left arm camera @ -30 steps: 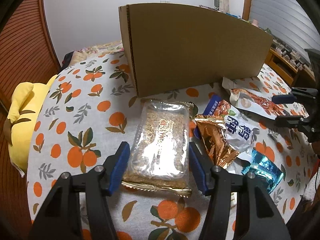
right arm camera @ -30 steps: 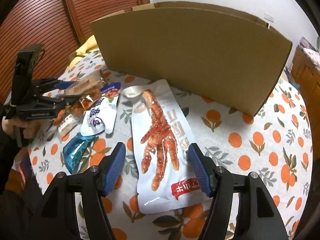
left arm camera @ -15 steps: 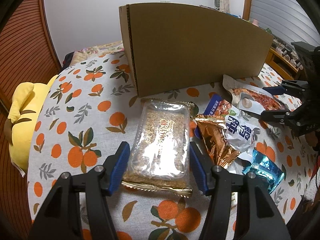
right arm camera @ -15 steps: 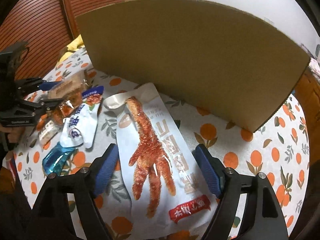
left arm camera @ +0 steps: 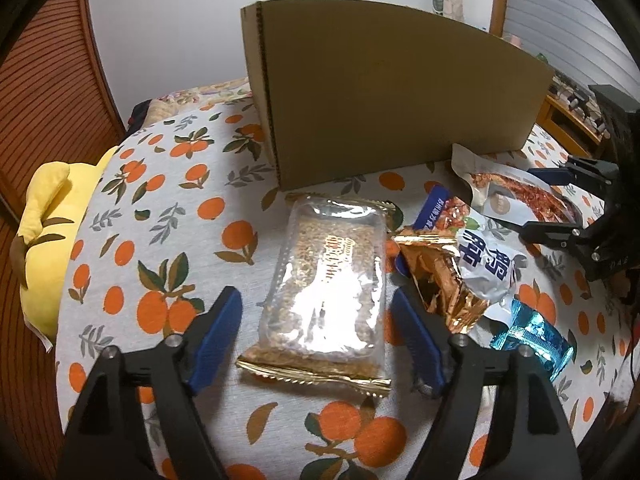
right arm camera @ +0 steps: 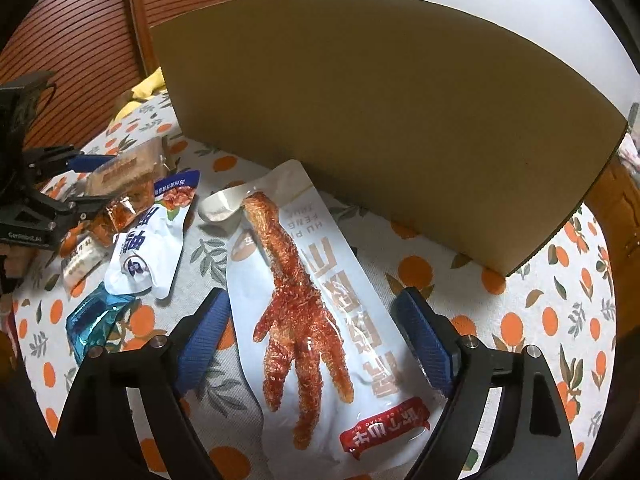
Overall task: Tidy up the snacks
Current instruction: 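Lower the left tool onto the rice-cake bar while the right tool lowers onto the chicken-feet packet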
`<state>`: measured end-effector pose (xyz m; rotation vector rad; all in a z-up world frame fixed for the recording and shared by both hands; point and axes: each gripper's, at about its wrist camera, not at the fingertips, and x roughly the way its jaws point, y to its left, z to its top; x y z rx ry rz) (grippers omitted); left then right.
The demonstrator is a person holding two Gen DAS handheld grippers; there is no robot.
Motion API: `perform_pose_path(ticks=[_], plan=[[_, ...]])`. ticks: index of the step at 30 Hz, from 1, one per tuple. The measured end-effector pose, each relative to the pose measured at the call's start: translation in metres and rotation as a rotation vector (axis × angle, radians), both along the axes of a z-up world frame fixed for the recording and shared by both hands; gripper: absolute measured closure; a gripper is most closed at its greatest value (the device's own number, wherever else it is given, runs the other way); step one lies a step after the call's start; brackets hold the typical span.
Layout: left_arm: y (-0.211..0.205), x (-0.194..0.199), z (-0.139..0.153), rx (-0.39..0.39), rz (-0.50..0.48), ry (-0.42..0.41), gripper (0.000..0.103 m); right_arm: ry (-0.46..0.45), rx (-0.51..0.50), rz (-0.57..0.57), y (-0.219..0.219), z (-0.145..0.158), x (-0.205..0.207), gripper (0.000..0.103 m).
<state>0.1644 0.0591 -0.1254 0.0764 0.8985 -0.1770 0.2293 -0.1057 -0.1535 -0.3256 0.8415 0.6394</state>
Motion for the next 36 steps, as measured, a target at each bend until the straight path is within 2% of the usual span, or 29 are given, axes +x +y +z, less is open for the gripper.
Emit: perform_pose_path(ticks=[11,16,22,25,28,31,36], plan=[[0.004,0.003,-0.003,0.003,0.063,0.019,0.004,0.001,0.003,-0.001,-0.001,0.000,0.000,0.014],[0.003,0.002,-0.003,0.012,0.073,0.020,0.004,0.002,0.003,-0.001,-0.002,0.000,0.000,0.014],[-0.003,0.004,0.001,0.055,0.039,0.012,0.006,0.002,0.003,-0.001,-0.001,0.000,0.000,0.014],[-0.001,0.007,0.002,0.014,0.017,0.023,0.016,0.002,0.003,-0.001,-0.001,0.000,0.000,0.014],[0.002,0.009,0.003,-0.006,0.010,0.018,0.030,0.002,0.003,-0.001,-0.001,0.000,0.000,0.014],[0.004,0.011,0.006,-0.017,-0.007,0.003,0.053,0.002,0.003,-0.001,-0.001,0.000,0.000,0.014],[0.004,0.009,0.007,0.008,-0.016,-0.025,0.057,0.004,0.003,0.000,-0.001,0.000,0.001,0.014]])
